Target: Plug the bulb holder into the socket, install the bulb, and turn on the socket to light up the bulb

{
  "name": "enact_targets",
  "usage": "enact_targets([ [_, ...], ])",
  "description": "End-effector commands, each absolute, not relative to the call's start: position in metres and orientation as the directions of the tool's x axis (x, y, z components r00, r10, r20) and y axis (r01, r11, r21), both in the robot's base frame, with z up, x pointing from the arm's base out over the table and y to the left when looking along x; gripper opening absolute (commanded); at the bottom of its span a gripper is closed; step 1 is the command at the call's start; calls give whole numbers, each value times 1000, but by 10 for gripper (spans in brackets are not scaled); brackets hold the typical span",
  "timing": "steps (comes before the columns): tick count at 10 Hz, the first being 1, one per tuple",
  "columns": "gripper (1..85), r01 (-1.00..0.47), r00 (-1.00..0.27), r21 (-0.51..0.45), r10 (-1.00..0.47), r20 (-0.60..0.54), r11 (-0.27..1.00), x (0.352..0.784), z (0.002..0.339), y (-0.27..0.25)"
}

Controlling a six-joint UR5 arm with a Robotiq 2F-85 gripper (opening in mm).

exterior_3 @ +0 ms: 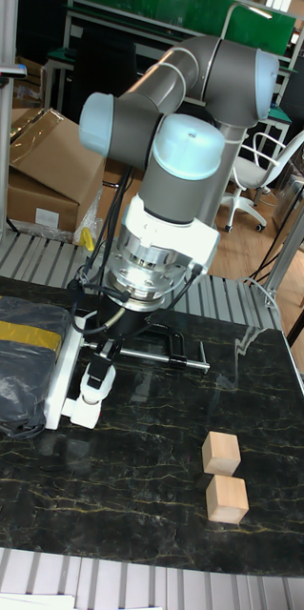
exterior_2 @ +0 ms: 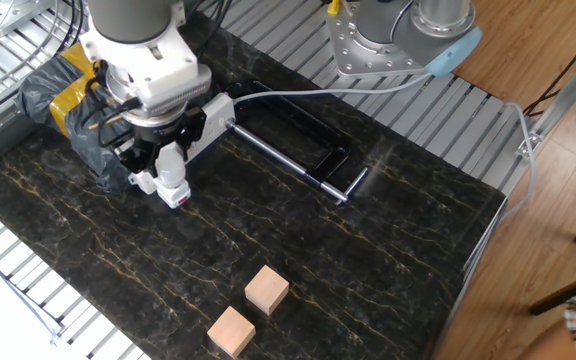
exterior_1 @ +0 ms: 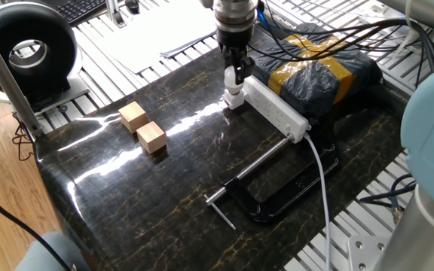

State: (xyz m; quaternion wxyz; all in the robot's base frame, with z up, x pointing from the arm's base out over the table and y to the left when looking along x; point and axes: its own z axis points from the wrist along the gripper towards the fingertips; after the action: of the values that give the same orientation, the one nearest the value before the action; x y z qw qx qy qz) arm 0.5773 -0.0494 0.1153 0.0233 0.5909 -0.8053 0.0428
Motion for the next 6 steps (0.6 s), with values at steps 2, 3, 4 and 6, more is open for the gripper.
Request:
enact_targets([
  [2,13,-889,-458,-42,-886,66,457,578,116,-41],
  [3,13,-873,-487,-39,-871,61,485,579,115,-41],
  [4,13,-859,-512,-31,-857,52,511,581,113,-42],
  [6,13,-816,-578,-19,-814,56,578,582,112,-47],
])
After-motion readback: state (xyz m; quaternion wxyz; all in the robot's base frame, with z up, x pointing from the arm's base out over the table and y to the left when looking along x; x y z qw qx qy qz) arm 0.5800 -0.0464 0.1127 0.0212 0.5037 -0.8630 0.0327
